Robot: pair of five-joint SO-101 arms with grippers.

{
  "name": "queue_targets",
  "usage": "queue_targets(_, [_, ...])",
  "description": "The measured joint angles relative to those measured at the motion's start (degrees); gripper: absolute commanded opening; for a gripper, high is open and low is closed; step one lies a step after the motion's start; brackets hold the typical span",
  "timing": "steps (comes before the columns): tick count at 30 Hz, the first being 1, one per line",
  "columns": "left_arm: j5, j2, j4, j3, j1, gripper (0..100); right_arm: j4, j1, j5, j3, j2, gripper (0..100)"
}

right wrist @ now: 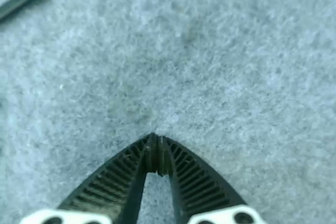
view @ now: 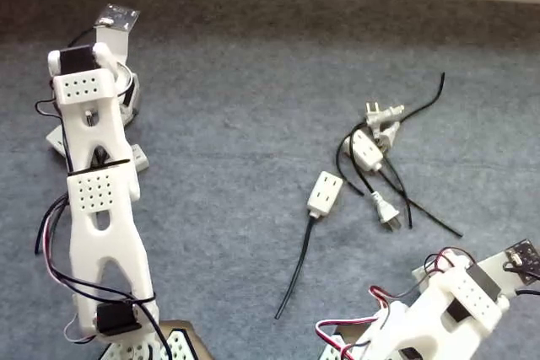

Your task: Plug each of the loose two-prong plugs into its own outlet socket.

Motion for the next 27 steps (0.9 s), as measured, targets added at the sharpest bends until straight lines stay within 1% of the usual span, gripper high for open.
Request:
queue_targets(7, [0.0,0.0,-1.67,0.0,-2.81,17,0.0,0.0,0.0,0.0,0.0,0.6])
queue_targets(17, [0.09,3.43,-2.99,-0.26,-2.55,17,0.0,0.0,0.0,0.0,0.0,0.6])
queue_targets(27, [0.09,4.84,-2.99,-1.32,-0.53,17,0.0,0.0,0.0,0.0,0.0,0.6])
